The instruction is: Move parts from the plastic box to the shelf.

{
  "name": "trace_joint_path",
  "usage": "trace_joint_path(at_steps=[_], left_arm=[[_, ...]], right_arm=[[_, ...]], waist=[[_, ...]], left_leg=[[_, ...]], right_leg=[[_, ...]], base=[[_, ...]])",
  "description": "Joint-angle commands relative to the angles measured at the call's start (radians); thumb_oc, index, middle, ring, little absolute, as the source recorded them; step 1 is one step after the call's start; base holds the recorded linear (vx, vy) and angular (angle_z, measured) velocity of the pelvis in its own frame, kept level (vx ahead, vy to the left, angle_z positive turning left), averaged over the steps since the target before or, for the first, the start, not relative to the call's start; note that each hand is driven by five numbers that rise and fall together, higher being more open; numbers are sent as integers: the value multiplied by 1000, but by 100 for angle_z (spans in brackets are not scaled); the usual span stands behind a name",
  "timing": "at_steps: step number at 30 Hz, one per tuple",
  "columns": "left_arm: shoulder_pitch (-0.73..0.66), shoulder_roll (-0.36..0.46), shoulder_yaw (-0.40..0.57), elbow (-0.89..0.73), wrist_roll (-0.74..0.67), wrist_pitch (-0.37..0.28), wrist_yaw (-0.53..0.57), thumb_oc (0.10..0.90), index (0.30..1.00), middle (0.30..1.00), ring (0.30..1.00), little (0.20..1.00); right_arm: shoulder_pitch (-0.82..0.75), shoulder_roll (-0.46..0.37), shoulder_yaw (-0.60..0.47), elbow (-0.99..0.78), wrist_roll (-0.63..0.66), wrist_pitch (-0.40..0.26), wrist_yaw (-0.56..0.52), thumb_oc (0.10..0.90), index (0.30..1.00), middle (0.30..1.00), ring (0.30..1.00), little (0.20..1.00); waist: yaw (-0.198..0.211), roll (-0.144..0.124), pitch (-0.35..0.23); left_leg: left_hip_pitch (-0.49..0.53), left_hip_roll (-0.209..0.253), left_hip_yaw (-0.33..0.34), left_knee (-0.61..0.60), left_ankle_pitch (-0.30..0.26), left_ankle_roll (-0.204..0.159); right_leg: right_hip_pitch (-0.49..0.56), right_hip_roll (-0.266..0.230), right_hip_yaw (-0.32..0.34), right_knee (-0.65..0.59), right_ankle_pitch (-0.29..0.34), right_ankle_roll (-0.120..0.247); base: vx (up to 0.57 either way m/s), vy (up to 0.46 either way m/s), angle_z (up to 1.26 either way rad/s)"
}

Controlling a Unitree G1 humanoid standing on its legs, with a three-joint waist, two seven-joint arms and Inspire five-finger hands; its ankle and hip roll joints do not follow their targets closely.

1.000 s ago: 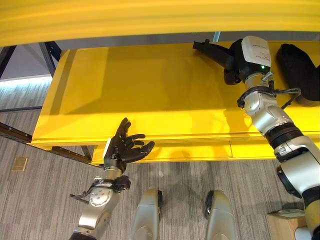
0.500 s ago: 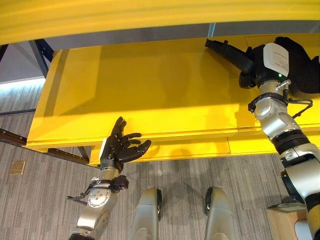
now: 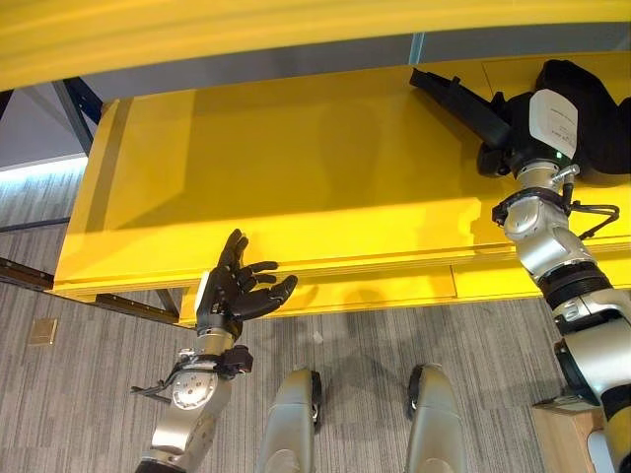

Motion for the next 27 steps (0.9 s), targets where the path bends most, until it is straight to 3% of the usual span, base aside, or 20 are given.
trace_joint_path(at_steps=[1, 27], left_arm=[[-57, 29, -4, -48, 34, -45, 4, 900, 1000, 1000, 1000, 1000], [-72, 24, -11, -56, 34, -43, 26, 900, 1000, 1000, 1000, 1000]], right_arm=[[-96, -22, -11, -64, -7, -39, -52, 400, 300, 300, 300, 300], [-83, 114, -38, -18, 60, -35, -58, 400, 300, 300, 300, 300]], waist=[[2, -9, -13], [30, -10, -4]], left_leg=[[9, 27, -75, -46, 11, 12], [-13, 7, -83, -18, -7, 31]], right_leg=[[87, 1, -8, -8, -88, -51], [92, -8, -16, -18, -77, -44]], base=[[0, 0, 0], [3, 11, 2]])
